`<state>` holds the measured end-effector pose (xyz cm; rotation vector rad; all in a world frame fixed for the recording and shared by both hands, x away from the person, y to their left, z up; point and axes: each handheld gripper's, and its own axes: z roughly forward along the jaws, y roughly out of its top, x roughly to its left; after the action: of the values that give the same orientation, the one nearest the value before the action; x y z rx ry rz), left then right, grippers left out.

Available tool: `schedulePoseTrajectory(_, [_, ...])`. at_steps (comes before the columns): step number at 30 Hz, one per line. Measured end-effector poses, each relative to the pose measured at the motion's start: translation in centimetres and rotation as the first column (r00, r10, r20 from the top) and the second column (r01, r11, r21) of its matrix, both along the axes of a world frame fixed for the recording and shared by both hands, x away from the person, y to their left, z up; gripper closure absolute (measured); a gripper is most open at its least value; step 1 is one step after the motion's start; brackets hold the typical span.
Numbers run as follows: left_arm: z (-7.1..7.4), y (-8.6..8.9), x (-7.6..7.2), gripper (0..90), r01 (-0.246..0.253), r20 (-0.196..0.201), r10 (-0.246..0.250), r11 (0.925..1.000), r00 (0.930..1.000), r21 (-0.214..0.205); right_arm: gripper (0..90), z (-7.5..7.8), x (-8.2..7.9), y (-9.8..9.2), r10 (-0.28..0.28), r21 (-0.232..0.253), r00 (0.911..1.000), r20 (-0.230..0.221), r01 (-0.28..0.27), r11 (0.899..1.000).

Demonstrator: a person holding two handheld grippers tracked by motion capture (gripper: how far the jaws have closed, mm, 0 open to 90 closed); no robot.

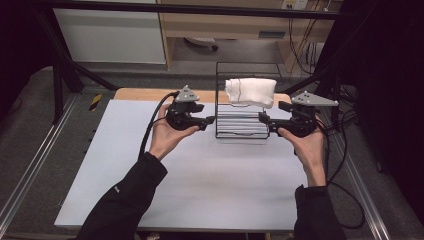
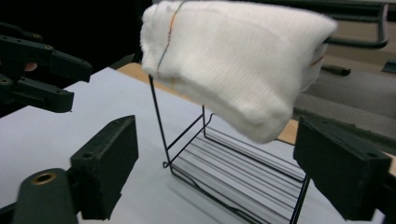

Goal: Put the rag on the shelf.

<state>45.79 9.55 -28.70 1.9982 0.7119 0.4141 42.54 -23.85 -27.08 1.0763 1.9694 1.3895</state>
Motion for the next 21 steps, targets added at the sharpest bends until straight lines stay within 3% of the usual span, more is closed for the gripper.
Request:
schedulePoseTrajectory(9, [-3.3,5.1,-1.9,21.9,-0.030,-0.059,0.033,0.9988,0.9977,0.038,5.2,-2.2,-0.8,0.5,0.024,-0.023,0.9979,-0.060,-0.025,0.999])
schedulePoseTrajectory(21, [-8.3,12.3,-5.0,14.0,-0.111,-0.129,0.117,0.9926,0.9847,0.049,2.8,-7.2,-2.0,0.5,0.042,-0.019,0.9894,-0.139,-0.045,0.999])
